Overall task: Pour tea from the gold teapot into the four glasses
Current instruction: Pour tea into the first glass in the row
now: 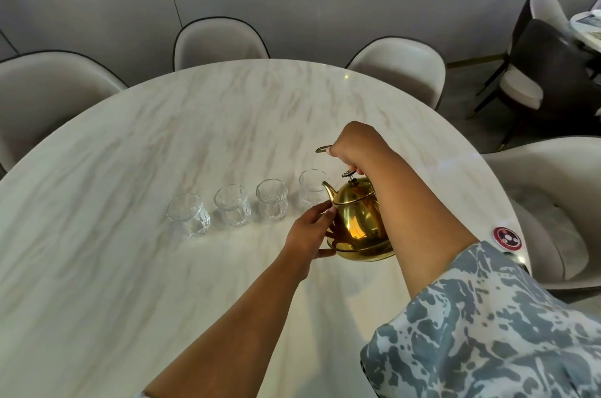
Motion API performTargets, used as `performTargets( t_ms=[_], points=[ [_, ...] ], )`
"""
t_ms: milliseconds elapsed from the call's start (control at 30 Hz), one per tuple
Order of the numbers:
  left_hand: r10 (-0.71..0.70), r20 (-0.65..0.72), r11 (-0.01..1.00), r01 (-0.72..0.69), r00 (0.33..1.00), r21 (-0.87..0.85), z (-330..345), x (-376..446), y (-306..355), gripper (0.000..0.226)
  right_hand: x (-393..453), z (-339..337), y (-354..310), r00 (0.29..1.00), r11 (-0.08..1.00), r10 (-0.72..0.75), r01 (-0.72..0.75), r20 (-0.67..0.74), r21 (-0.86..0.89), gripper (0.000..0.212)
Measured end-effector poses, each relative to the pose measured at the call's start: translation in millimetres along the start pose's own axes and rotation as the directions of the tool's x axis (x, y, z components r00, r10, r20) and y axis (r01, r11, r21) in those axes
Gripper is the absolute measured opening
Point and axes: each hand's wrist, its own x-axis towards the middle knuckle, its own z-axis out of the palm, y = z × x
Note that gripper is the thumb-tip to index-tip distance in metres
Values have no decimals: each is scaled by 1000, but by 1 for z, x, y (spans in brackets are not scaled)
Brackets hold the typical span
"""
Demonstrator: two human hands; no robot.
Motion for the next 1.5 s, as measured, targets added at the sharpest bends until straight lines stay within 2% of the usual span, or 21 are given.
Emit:
performTargets(
  t_ms=[133, 267, 700, 933, 1100, 1333, 1500],
  points=[
    [-2, 2, 1000, 2, 1000, -13, -1, 0, 1, 39, -1, -1, -2, 1000, 1000, -1, 1, 5, -2, 32],
    [-6, 12, 1000, 7, 1000, -24, -2, -1, 1, 39, -2, -1, -2, 1000, 1000, -15, 15, 6, -2, 17],
    [1, 36, 1000, 1, 999, -31, -4, -2, -1, 39, -2, -2, -4, 999, 999, 1, 1, 42, -46, 22],
    [15, 45, 999, -14, 999, -34, -5, 0, 0, 39, -1, -3, -4, 999, 999, -23, 24, 31, -31, 16],
    [30, 51, 1000, -30, 998, 6, -7, 2, -3, 37, -4, 2, 5, 999, 999, -30, 30, -19, 36, 19],
    [30, 73, 999, -28, 997, -29, -11, 2, -11, 34, -29, 14, 38, 990, 966, -110, 128, -92, 226, 31],
    [49, 59, 998, -46, 997, -48, -11, 2, -17, 42, -43, 27, 55, 977, 931, -111, 167, -184, 324, 31]
  ],
)
